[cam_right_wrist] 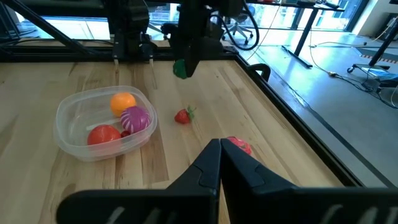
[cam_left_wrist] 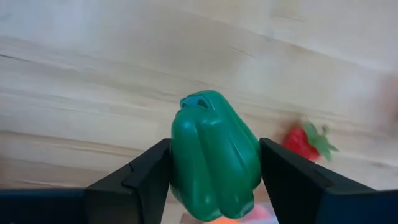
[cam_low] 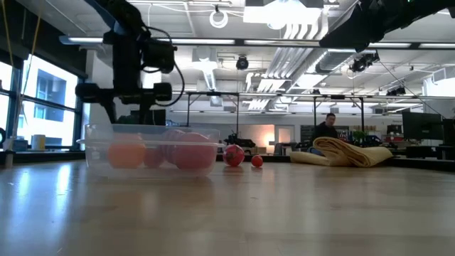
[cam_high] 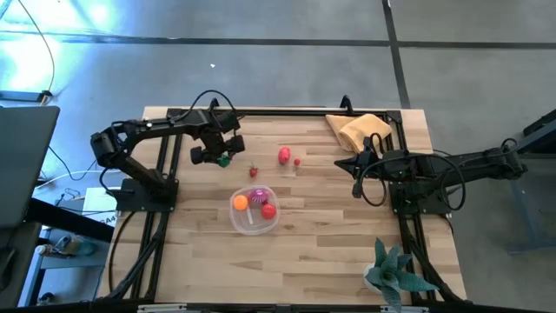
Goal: Pick and placing Produce into tupperware
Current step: Put the bell pepper into the transparent container
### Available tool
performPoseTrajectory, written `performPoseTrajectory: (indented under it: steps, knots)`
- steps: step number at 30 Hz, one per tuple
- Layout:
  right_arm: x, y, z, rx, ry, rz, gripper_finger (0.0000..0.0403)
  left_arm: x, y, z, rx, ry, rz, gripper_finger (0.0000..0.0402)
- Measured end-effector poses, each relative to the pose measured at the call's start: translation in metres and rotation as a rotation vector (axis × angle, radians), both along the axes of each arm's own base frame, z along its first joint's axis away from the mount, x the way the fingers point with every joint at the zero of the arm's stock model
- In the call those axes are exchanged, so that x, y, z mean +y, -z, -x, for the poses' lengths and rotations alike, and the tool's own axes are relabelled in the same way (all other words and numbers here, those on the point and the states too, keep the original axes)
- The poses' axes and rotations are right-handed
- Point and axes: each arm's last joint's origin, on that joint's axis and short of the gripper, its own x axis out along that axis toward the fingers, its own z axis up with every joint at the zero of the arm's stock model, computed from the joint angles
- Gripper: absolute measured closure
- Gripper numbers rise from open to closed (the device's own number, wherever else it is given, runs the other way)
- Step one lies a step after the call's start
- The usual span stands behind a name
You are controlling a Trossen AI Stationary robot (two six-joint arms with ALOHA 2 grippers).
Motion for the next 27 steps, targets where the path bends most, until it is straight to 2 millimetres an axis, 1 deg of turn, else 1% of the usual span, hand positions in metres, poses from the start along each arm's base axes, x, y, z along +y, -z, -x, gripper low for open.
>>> performPoseTrajectory:
  steps: [6,13,20,27]
  knots:
    - [0.000,0.000,0.000,0.000,0.000,0.000,0.0403,-0.013,-0.027,-0.020,0.003,0.086,-0.052,0.0186]
    - [0.000,0.000,0.000,0.000,0.000,0.000,0.0403,-0.042,-0.052,-0.042,-0.001,0.174,-0.081,0.0184]
    - [0.000,0.000,0.000,0.000,0.000,0.000,0.0403,-0.083,-0.061,-0.062,-0.038,0.261,-0.084,0.0189]
    - [0.000,0.000,0.000,0.000,0.000,0.000,0.0403,-0.126,-0.060,-0.074,-0.054,0.341,-0.108,0.0185]
